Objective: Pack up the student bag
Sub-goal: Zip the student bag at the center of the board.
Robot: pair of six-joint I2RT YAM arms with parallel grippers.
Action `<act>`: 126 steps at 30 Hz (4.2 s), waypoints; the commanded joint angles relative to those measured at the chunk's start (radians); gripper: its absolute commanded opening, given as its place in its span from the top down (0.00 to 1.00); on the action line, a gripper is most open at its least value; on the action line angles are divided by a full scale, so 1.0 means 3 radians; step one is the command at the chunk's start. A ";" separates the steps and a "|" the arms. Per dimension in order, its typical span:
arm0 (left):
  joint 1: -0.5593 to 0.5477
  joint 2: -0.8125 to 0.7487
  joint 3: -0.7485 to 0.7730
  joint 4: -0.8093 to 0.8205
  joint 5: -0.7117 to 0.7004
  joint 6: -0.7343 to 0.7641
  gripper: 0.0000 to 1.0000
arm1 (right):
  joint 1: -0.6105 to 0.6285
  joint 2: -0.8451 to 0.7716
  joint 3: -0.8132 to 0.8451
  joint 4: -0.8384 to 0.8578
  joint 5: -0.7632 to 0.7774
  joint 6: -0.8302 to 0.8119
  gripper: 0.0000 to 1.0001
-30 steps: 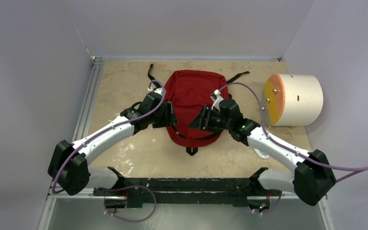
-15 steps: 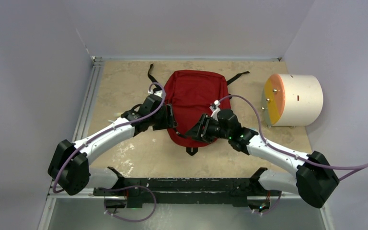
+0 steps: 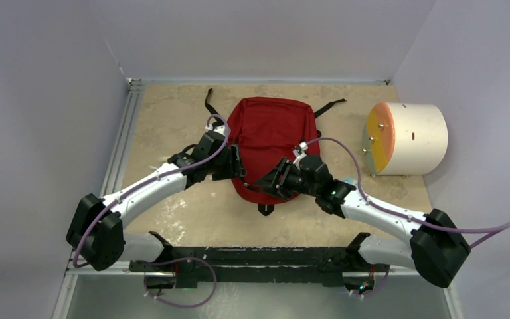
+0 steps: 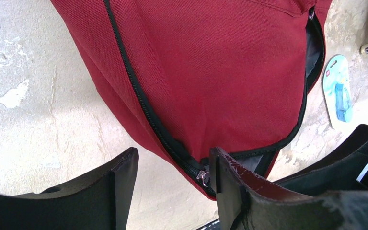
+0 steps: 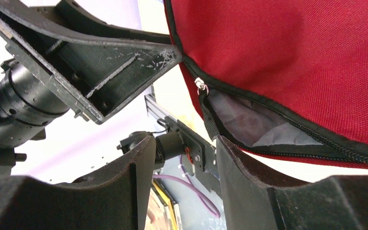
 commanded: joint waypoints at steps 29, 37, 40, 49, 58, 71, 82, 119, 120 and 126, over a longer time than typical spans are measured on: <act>0.0019 -0.0020 -0.0037 0.0190 0.0105 -0.0023 0.46 | 0.0147 0.0343 0.0024 0.0371 0.0172 0.0195 0.49; 0.0022 -0.0023 -0.0080 0.0199 0.0118 -0.0045 0.47 | 0.0157 0.0449 0.0034 0.0488 0.0156 0.0210 0.51; 0.0021 -0.0032 -0.0088 0.0199 0.0124 -0.0047 0.47 | 0.0161 0.0487 0.0039 0.0529 0.0148 0.0218 0.53; 0.0023 -0.0044 -0.0113 0.0206 0.0125 -0.0046 0.48 | 0.0177 0.0580 0.0044 0.0602 0.0116 0.0217 0.70; 0.0024 -0.0057 -0.0129 0.0208 0.0134 -0.0057 0.48 | 0.0179 0.0589 0.0028 0.0659 0.0107 0.0182 0.89; 0.0024 -0.0101 -0.0360 0.0365 0.0286 -0.0253 0.54 | 0.0179 0.0512 0.0020 0.0659 0.0146 0.0103 1.00; 0.0021 0.0168 -0.0079 0.0370 0.0094 -0.0085 0.78 | 0.0181 0.0263 0.0177 0.0133 0.0230 -0.0225 1.00; 0.1245 0.0018 0.0072 -0.0023 0.0012 0.0584 1.00 | -0.0046 -0.0047 0.0898 -0.2061 0.2158 -0.1304 1.00; 0.1277 0.0033 0.0086 -0.0028 0.0009 0.0602 1.00 | -0.0105 -0.0010 0.0911 -0.2044 0.2145 -0.1350 1.00; 0.1510 0.0046 0.0161 -0.0073 0.0027 0.0727 1.00 | -0.0472 0.0147 0.0926 -0.1992 0.2141 -0.1615 1.00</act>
